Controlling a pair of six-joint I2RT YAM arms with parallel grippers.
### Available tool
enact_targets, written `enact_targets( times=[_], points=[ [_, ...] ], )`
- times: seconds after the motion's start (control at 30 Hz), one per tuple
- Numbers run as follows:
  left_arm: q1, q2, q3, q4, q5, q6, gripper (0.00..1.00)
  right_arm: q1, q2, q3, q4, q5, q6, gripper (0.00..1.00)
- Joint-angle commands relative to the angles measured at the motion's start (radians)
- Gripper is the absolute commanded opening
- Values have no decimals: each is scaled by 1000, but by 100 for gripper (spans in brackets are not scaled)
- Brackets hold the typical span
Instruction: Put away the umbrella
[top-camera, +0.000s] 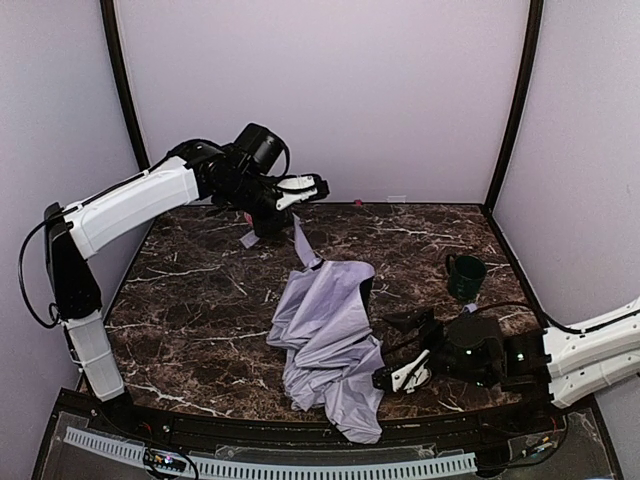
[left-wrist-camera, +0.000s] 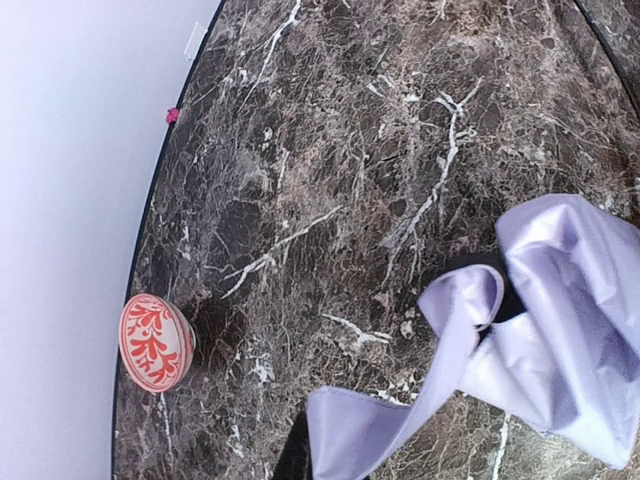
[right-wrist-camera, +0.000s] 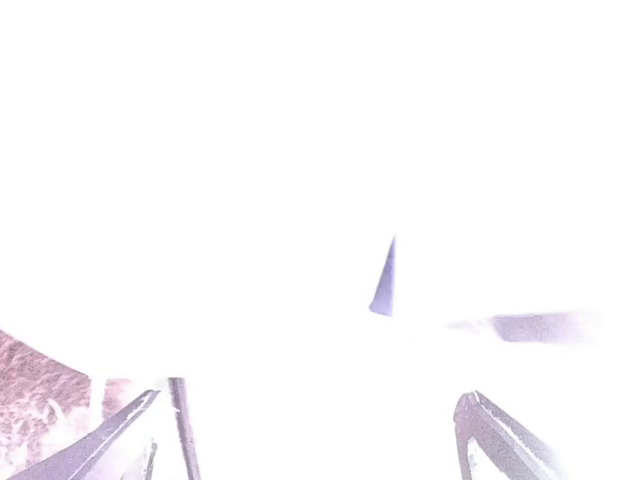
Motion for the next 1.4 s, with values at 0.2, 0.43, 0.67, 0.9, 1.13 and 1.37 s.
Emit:
enact_targets(
  times=[0.2,0.43,0.67,0.9,1.13,1.37],
  points=[
    [-167,-87,69,-5,-334,-14,0,7,-351,151,-237,-67,300,100],
    [-245,-73,89,1,-432,19,0,-159,-163,512,-329,-312,740,100],
    [-299,-113,77,40,-507,2,0,-379,44,653,-196,-614,945,100],
    [-333,-182,43,277,-568,169,0,-542,169,734,-249,-763,1005,100],
    [-306,-182,62,598,-677,415,0,-632,211,739,-456,-714,983,100],
    [-306,-274,-57,645,-525,410,0,-637,365,726,-651,-611,918,99]
  ],
)
